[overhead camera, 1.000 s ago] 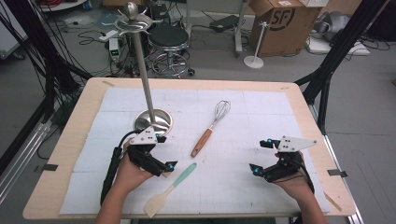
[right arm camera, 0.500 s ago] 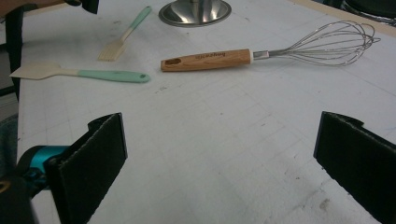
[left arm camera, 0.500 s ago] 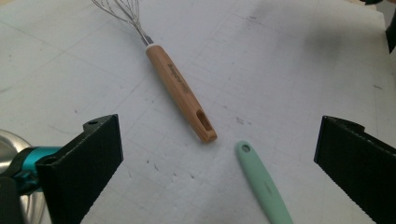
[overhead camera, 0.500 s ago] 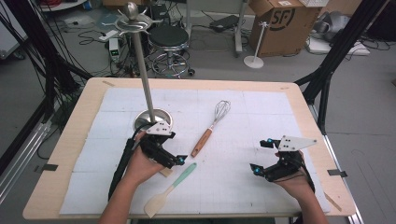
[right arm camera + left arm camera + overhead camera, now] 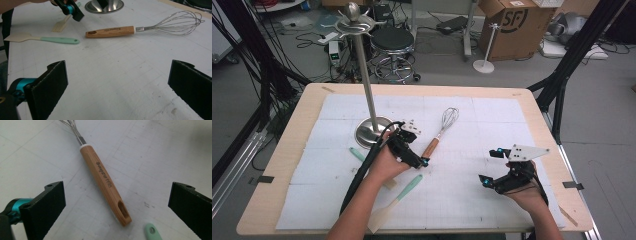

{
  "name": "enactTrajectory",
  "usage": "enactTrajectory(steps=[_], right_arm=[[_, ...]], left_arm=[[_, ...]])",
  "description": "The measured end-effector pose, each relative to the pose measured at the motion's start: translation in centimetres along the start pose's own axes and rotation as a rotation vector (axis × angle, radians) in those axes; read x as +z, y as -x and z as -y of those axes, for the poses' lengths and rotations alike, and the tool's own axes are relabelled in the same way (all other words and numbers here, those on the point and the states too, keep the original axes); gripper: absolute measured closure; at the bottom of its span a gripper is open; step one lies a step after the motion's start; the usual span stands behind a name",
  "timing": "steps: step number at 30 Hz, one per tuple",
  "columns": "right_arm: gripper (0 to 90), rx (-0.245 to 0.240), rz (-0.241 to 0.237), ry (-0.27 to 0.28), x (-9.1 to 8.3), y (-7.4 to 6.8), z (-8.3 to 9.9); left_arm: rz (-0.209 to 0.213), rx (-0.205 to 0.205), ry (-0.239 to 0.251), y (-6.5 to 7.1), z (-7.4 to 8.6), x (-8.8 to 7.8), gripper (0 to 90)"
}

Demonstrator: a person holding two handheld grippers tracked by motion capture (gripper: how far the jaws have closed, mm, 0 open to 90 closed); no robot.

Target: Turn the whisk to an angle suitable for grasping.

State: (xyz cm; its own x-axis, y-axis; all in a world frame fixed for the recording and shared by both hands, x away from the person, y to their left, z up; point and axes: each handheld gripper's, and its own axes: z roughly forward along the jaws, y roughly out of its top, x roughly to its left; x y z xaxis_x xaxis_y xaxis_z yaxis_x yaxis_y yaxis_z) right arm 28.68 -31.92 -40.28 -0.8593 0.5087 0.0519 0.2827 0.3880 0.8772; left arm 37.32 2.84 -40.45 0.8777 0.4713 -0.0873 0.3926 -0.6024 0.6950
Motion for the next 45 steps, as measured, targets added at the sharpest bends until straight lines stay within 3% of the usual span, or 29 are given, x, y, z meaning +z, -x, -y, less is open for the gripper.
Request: enactTrajectory(steps=[4,7,14,16,18,19,20,22,24,27,31,34,41,45], right_arm=[[2.1,-0.001,-0.006,-0.003,-0.1,0.0,0.0],[2.1,0.001,-0.004,-0.006,-0.1,0.0,0.0],[2.1,-0.006,0.002,-0.023,0.0,-0.1,0.0],[2.1,-0.013,0.006,-0.029,0.0,-0.1,0.1],[2.1,-0.020,0.006,-0.037,0.1,-0.3,0.0],[2.1,-0.029,0.010,-0.040,0.2,-0.3,0.0],[2.1,-0.029,0.010,-0.040,0.2,-0.3,0.0],[2.1,-0.029,0.010,-0.045,0.2,-0.4,0.0],[2.2,-0.030,0.018,-0.055,0.3,-0.4,0.0],[2.2,-0.034,0.021,-0.057,0.3,-0.5,0.0],[2.2,-0.035,0.022,-0.058,0.3,-0.6,-0.1],[2.2,-0.033,0.020,-0.055,0.3,-0.5,-0.1],[2.2,-0.034,0.017,-0.043,0.2,-0.5,-0.2],[2.2,-0.033,0.017,-0.042,0.2,-0.5,-0.2]], left_arm=[[0.012,-0.011,-0.020,-0.4,-1.1,1.7,1.7],[-0.008,0.002,-0.066,-0.6,-1.5,3.0,1.7],[-0.048,0.020,-0.164,-1.2,-1.0,4.8,2.7],[-0.065,0.040,-0.188,-1.2,-0.8,4.9,8.7],[-0.076,0.038,-0.179,-1.1,-0.9,4.7,14.3],[-0.074,0.044,-0.178,-1.1,-1.0,4.5,26.5],[-0.068,0.048,-0.173,-1.1,-1.0,4.4,26.5],[-0.053,0.063,-0.166,-0.9,-1.1,4.3,38.8],[-0.040,0.102,-0.165,-0.5,-1.2,4.3,49.8],[-0.035,0.112,-0.170,-0.3,-1.2,4.3,53.6],[-0.011,0.137,-0.175,0.0,-1.3,4.3,68.3],[-0.016,0.188,-0.182,0.3,-1.4,4.3,70.3],[-0.026,0.186,-0.184,0.6,-1.5,4.3,70.9],[0.024,0.175,-0.176,0.6,-1.5,4.4,70.8]])
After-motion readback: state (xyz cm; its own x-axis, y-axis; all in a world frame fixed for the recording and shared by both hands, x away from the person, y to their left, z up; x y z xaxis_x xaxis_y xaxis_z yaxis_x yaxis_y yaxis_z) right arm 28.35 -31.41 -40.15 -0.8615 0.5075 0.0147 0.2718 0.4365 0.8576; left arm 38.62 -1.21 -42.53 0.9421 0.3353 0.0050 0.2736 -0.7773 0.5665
